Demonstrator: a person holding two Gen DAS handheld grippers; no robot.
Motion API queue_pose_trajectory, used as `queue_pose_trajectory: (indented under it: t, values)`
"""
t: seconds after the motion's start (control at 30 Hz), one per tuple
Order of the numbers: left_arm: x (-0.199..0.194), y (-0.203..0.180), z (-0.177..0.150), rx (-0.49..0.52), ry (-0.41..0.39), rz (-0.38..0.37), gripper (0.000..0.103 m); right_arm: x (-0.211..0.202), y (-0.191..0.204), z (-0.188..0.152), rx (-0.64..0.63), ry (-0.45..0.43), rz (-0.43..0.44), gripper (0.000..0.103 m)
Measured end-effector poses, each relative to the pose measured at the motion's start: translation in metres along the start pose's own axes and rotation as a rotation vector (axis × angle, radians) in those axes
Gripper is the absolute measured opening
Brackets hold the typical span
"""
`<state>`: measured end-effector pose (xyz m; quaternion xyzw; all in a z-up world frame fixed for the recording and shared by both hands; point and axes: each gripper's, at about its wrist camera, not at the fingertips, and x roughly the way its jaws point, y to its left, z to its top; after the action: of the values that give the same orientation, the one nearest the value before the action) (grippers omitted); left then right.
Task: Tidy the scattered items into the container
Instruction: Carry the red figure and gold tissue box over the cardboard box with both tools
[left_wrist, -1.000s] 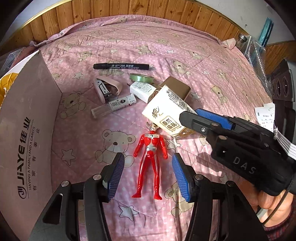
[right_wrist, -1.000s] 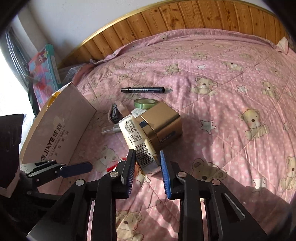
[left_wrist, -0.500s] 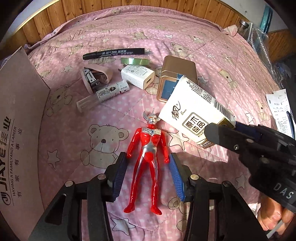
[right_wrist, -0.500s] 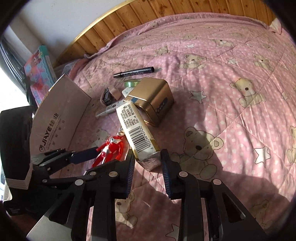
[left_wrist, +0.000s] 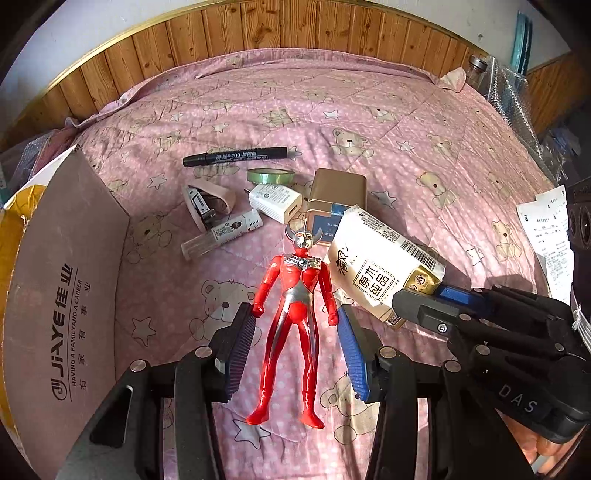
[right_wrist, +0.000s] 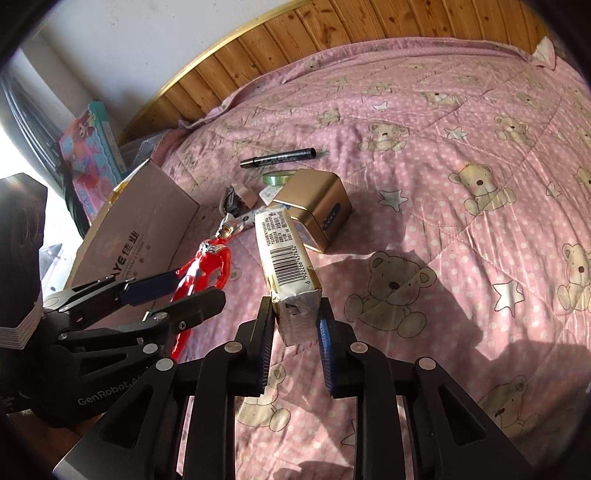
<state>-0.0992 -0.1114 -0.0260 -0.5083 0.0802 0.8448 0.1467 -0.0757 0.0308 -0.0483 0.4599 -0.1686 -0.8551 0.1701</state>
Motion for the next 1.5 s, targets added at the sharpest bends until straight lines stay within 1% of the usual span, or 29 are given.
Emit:
queue_pose_trajectory:
  t: [0.33, 0.77, 1.2, 1.5]
  values:
    - [-0.035, 0.005, -0.002, -0.022, -0.068, 0.032, 0.047, -0.023, 0.013, -0.008, -0.014, -0.027, 0.011, 0.023]
    - [-0.09, 0.014, -0.009, -0.054, -0.162, 0.029, 0.047, -0.047, 0.05, -0.022, -0.07, -0.053, 0.021, 0.023]
    - [-0.139, 0.045, -0.03, -0.117, -0.242, 0.026, 0.047, -0.061, 0.109, -0.033, -0.165, -0.068, 0.04, 0.023]
    - [-0.168, 0.082, -0.045, -0.188, -0.293, 0.029, 0.047, -0.063, 0.161, -0.036, -0.258, -0.065, 0.06, 0.023]
